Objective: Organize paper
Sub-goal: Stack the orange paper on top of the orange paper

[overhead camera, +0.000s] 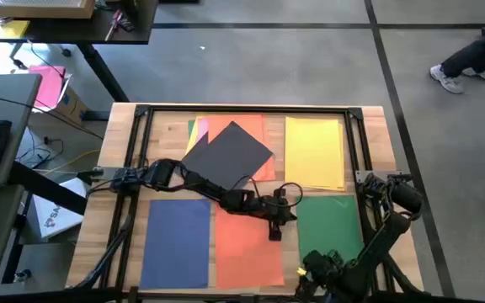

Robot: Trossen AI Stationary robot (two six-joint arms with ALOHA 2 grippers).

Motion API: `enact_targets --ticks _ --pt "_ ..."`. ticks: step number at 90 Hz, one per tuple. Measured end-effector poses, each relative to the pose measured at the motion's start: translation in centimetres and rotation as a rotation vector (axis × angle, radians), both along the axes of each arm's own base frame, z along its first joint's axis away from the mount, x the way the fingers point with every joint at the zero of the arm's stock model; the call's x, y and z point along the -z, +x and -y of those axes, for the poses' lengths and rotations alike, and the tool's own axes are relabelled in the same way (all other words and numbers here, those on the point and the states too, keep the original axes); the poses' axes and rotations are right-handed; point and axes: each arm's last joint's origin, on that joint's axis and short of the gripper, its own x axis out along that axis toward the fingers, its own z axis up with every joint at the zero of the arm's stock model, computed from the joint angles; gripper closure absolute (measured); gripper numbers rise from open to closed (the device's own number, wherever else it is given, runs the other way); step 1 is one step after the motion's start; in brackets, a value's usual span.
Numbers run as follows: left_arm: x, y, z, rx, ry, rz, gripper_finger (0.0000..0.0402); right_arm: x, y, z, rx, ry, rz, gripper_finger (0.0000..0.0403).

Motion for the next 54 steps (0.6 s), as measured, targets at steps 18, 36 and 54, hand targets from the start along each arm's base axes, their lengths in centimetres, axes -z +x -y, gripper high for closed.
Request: enact_targets --ticks 18,36,54 --pt "-8.6 -4.1 -0.7 -0.051 0.098 -0.160 0.0402 -0.2 0.5 1.9 -0.042 -0.208 0.000 0.0148" --pt "-13.3 -11.9 1.1 -0.234 0.233 -0.377 0.0402 1.5 2.2 4.5 -0.113 -0.407 0.058 0.0148" --pt "-13.2 -19.5 3.9 -0.478 0.116 -0.403 0.0402 3.7 5.0 7.9 -0.223 -0.429 -0.044 0.0148"
